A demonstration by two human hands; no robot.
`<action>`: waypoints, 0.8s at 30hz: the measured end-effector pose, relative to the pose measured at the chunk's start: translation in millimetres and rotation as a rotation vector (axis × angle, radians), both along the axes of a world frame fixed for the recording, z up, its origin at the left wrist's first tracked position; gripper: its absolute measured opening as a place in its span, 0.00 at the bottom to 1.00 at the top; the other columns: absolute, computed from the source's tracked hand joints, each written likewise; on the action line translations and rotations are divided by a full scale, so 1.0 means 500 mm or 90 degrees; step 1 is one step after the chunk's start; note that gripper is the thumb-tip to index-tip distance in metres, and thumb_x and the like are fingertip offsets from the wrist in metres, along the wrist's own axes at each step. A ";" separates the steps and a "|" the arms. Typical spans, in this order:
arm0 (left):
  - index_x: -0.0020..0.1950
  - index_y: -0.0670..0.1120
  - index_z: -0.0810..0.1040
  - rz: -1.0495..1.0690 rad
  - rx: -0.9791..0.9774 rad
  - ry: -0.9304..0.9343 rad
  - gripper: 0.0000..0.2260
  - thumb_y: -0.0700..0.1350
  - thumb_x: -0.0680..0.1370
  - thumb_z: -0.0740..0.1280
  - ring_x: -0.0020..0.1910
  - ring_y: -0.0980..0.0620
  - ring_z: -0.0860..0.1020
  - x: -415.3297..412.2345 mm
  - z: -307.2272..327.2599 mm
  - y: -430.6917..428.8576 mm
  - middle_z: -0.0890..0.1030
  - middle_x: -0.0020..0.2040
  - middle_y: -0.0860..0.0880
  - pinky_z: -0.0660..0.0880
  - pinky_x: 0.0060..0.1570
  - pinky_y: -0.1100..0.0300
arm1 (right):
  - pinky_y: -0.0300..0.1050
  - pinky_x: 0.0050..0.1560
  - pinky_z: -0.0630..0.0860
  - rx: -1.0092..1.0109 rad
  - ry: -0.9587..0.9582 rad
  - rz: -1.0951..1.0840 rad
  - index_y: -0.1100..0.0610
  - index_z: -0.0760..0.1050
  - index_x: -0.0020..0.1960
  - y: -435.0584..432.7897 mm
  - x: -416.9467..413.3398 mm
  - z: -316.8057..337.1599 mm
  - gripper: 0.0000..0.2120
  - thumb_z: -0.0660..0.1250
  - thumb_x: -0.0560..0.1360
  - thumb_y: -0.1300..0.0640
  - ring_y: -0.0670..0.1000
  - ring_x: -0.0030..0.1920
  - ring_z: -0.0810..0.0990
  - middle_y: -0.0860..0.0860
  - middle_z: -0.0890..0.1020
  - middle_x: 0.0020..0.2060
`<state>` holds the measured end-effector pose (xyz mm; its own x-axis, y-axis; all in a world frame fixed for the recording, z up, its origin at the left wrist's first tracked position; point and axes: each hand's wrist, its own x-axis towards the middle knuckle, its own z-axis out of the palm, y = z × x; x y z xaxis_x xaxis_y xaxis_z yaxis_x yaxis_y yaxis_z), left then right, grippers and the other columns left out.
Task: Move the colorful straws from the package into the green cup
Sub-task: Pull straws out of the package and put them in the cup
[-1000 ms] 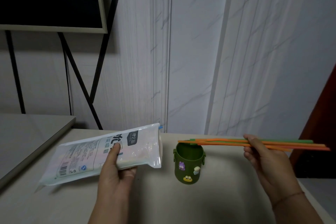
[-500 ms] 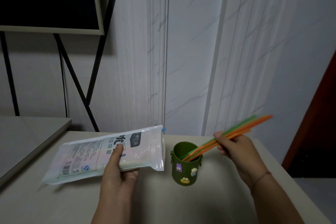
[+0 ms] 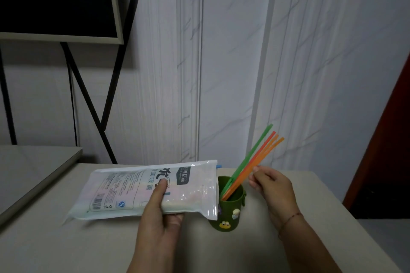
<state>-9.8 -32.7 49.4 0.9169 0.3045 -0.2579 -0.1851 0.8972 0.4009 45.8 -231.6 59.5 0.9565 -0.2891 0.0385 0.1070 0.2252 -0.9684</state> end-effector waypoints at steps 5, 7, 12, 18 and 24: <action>0.56 0.52 0.76 -0.003 0.030 -0.012 0.15 0.36 0.74 0.70 0.47 0.47 0.85 0.000 0.004 -0.004 0.87 0.47 0.47 0.79 0.44 0.38 | 0.31 0.32 0.79 0.031 0.056 -0.031 0.67 0.75 0.52 -0.016 -0.029 0.000 0.07 0.64 0.75 0.66 0.50 0.37 0.77 0.57 0.78 0.36; 0.57 0.51 0.77 0.001 0.074 -0.024 0.15 0.37 0.73 0.70 0.48 0.48 0.85 -0.003 0.008 -0.008 0.87 0.48 0.48 0.80 0.45 0.40 | 0.33 0.29 0.78 0.046 0.084 -0.032 0.65 0.75 0.49 -0.012 -0.045 0.005 0.05 0.62 0.76 0.65 0.50 0.34 0.76 0.57 0.77 0.35; 0.61 0.49 0.79 0.017 0.221 -0.070 0.18 0.41 0.71 0.72 0.53 0.50 0.84 -0.021 0.028 -0.020 0.85 0.54 0.48 0.78 0.56 0.48 | 0.43 0.42 0.79 0.125 0.116 0.069 0.60 0.77 0.45 0.051 -0.085 0.035 0.06 0.62 0.77 0.62 0.51 0.39 0.80 0.58 0.80 0.38; 0.62 0.46 0.79 0.035 0.297 -0.093 0.19 0.38 0.71 0.71 0.54 0.49 0.84 -0.041 0.043 -0.037 0.85 0.56 0.45 0.77 0.54 0.51 | 0.54 0.50 0.79 0.404 0.150 0.227 0.60 0.78 0.52 0.103 -0.112 0.041 0.11 0.61 0.78 0.55 0.57 0.49 0.82 0.57 0.85 0.48; 0.62 0.46 0.79 0.064 0.377 -0.100 0.18 0.35 0.72 0.70 0.54 0.48 0.83 -0.050 0.048 -0.039 0.85 0.55 0.46 0.78 0.52 0.52 | 0.61 0.63 0.72 0.508 0.184 0.241 0.63 0.77 0.60 0.106 -0.108 0.037 0.17 0.64 0.76 0.54 0.62 0.58 0.78 0.61 0.82 0.56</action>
